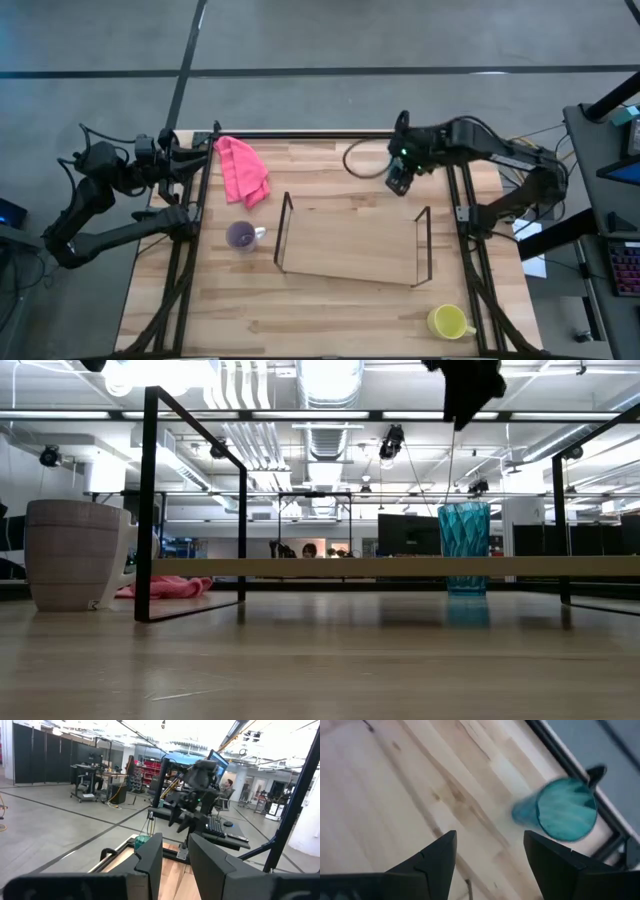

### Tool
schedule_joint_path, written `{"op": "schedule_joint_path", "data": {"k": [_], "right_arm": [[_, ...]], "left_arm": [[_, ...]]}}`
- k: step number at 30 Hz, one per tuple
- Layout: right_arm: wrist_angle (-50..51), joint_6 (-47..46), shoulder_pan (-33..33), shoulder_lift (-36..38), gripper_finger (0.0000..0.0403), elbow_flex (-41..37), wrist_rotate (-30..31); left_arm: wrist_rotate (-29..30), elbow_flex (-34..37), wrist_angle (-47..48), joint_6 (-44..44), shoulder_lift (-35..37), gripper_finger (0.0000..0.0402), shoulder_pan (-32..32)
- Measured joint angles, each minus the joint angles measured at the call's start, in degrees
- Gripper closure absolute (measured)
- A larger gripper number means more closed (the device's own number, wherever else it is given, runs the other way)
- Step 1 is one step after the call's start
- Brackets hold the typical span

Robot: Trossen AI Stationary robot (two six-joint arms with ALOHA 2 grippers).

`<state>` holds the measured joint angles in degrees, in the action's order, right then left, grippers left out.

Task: Stack small to large cups/mugs on shelf
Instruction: Put blue transparent cup on the shelf

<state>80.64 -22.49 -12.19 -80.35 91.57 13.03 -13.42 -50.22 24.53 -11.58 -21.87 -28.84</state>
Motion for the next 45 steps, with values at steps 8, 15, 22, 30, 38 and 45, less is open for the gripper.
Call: {"op": "schedule_joint_path", "data": {"k": [8, 15, 22, 30, 38, 45], "right_arm": [[0.61, 1.84, -8.37, -1.97, 0.0177, 0.00, -3.13], [0.72, 3.53, -11.42, -5.04, 0.0177, 0.00, -7.47], [1.14, 5.61, -13.14, -10.12, 0.0177, -0.20, -6.91], [1.72, 5.37, -16.16, -12.22, 0.0177, -0.20, -4.00], [1.85, 5.12, -17.52, -12.48, 0.0177, -0.76, -5.86], [0.57, 5.13, -17.61, -12.59, 0.0177, -4.31, -5.96]], "left_arm": [[-0.01, 0.00, 0.00, -0.01, 0.00, 0.0320, 0.00], [0.00, 0.00, 0.00, 0.01, 0.00, 0.0320, 0.00], [-0.01, 0.00, 0.00, -0.05, 0.00, 0.0320, 0.00], [-0.01, 0.00, 0.00, -0.08, 0.50, 0.0320, 0.00], [-0.02, -0.09, -0.05, -0.08, 1.02, 0.0320, 0.00], [-0.01, -0.02, -0.02, -0.08, 1.40, 0.0320, 0.00]]}}
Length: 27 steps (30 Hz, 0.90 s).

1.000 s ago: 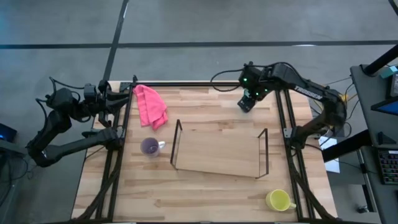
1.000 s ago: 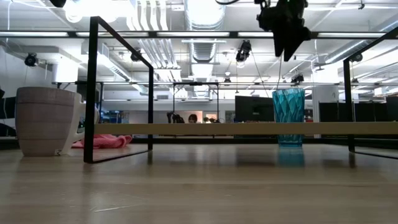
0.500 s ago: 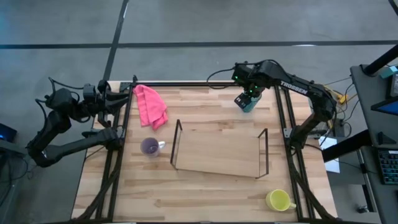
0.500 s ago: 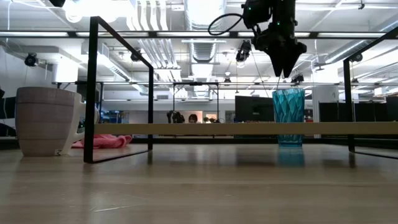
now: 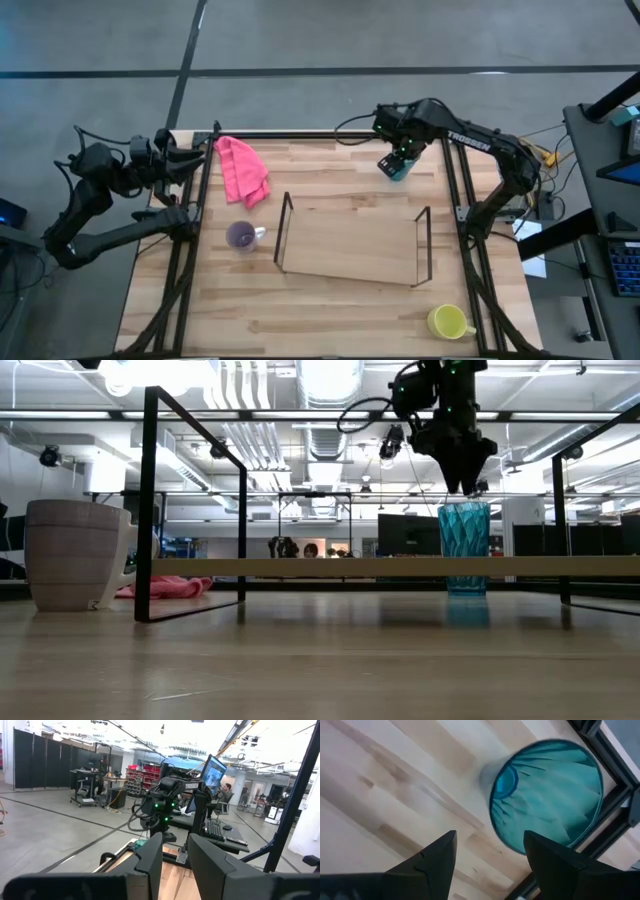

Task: Stack small to large cups/mugs on shelf
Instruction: Put blue transparent cup on the shelf

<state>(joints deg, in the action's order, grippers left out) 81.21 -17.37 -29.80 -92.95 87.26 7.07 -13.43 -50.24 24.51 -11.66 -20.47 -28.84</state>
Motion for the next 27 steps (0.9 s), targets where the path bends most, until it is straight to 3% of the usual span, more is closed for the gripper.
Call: {"op": "schedule_joint_path", "data": {"k": [22, 27], "right_arm": [[-10.87, 0.87, -0.63, 0.90, 0.0177, -10.24, 0.48], [-12.02, 0.87, -0.63, 0.90, 0.0198, -11.15, 0.50]], "left_arm": [[-0.01, 0.00, 0.00, 0.02, 0.67, 0.0320, -0.02], [-0.02, 0.00, 0.01, 0.02, 0.78, 0.0320, -0.02]]}}
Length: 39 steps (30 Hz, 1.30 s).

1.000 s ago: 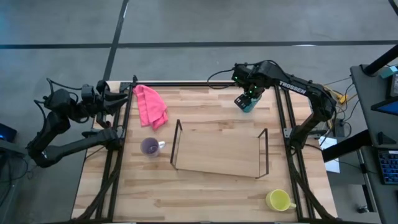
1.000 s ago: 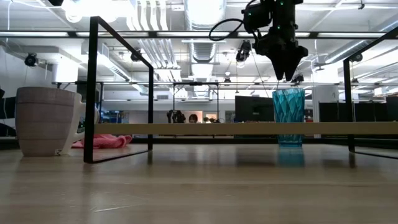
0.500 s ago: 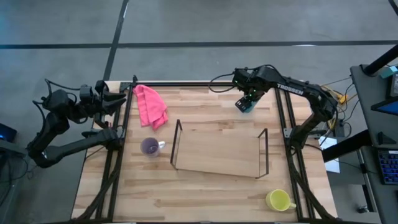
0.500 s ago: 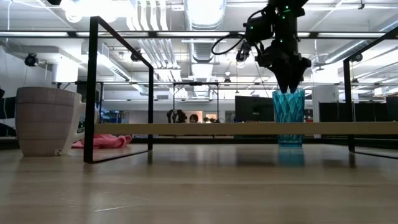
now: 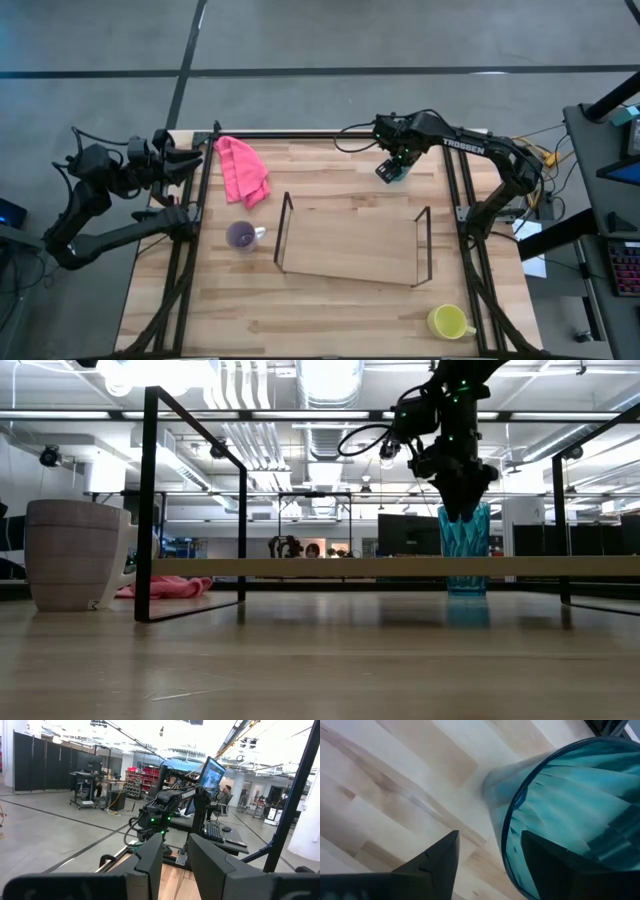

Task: Stack small to large cups/mugs on shelf
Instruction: Put blue transparent cup on the shelf

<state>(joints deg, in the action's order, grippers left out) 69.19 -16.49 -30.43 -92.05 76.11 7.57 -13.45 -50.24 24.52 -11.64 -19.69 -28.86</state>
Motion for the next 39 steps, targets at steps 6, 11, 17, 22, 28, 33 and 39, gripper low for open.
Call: {"op": "schedule_joint_path", "data": {"k": [6, 11, 17, 22, 28, 33, 39], "right_arm": [[-0.44, 0.00, -0.01, 0.00, 0.0255, -0.09, 1.20], [-0.79, 0.06, -0.01, 0.07, 0.0316, 0.55, 2.96], [-0.86, 0.71, -0.01, 0.07, 0.0385, 0.54, 3.05], [-0.90, 1.11, 0.00, 0.07, 0.0392, 0.53, 3.19], [-0.43, 1.07, 0.02, 0.32, 0.0393, 0.51, 3.10], [1.59, 0.94, 0.04, 2.01, 0.0393, 0.51, 2.89], [5.66, 0.44, 0.15, 6.08, 0.0394, 0.51, 1.13]], "left_arm": [[0.00, 0.00, 0.00, 0.00, 0.03, 0.0320, 0.00], [0.00, 0.00, -0.01, 0.00, 0.03, 0.0320, 0.02], [0.00, 0.00, 0.00, 0.00, 0.08, 0.0320, 0.00], [0.00, 0.02, 0.03, 0.00, 0.10, 0.0320, 0.00], [0.00, 0.02, 0.03, 0.00, 0.14, 0.0320, 0.00], [0.00, 0.02, 0.03, 0.00, 0.24, 0.0320, 0.00], [0.00, 0.02, 0.01, 0.01, 0.29, 0.0320, 0.01]]}}
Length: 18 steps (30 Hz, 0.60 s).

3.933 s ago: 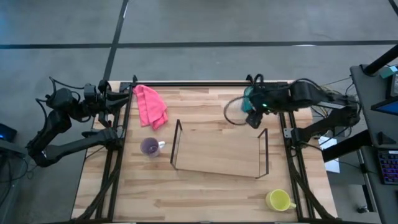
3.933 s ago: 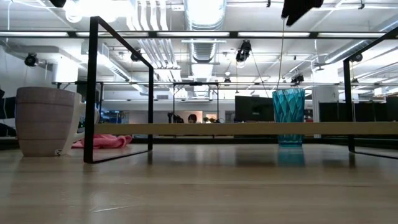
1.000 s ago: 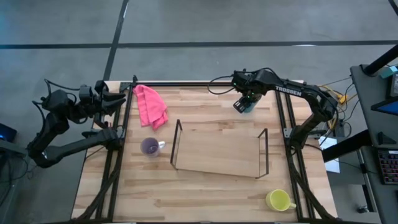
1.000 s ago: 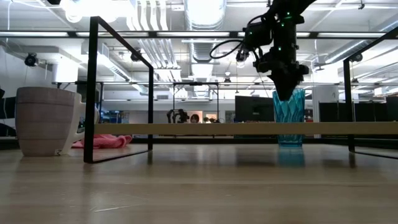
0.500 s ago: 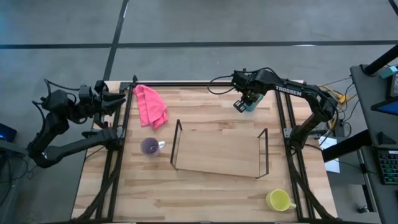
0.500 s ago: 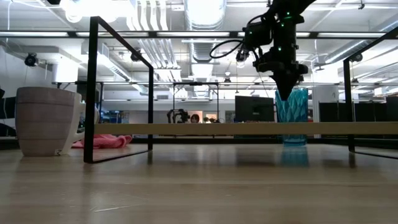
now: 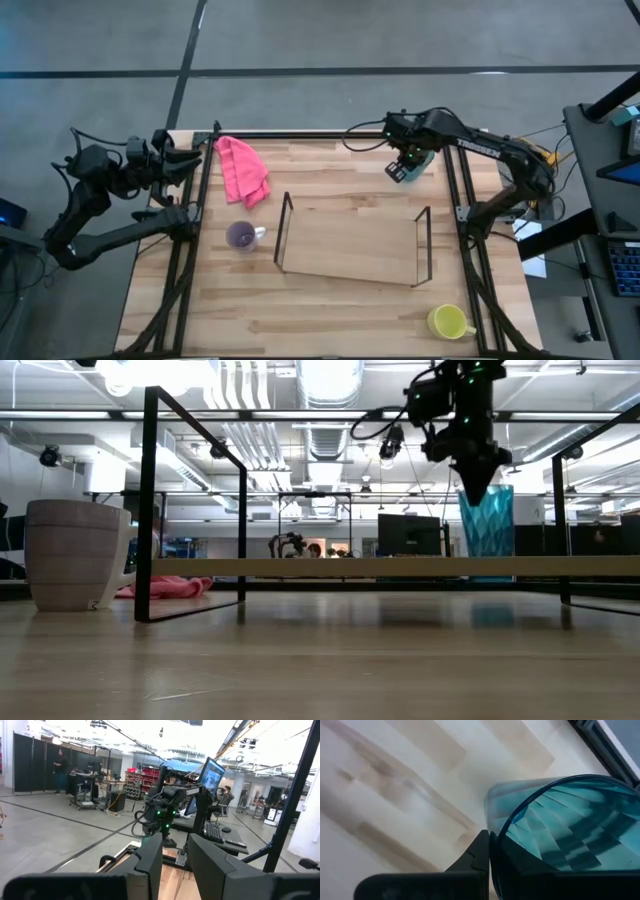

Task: Stack small to large cups/mugs on shelf
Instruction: Put blue transparent cup on the shelf

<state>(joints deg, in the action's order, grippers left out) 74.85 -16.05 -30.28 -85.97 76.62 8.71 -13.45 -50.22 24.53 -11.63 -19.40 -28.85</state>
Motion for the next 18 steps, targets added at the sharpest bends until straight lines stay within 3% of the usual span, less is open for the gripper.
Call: {"op": "schedule_joint_path", "data": {"k": [8, 18], "right_arm": [[-0.16, -3.85, 1.22, 7.78, 0.0394, -0.02, -1.82], [-0.08, -9.66, 10.12, 12.57, 0.0394, -0.02, -2.81]], "left_arm": [[0.00, 0.00, 0.00, 0.01, 0.00, 0.0320, -0.01], [0.00, 0.00, -0.01, 0.01, 0.00, 0.0320, -0.01]]}}
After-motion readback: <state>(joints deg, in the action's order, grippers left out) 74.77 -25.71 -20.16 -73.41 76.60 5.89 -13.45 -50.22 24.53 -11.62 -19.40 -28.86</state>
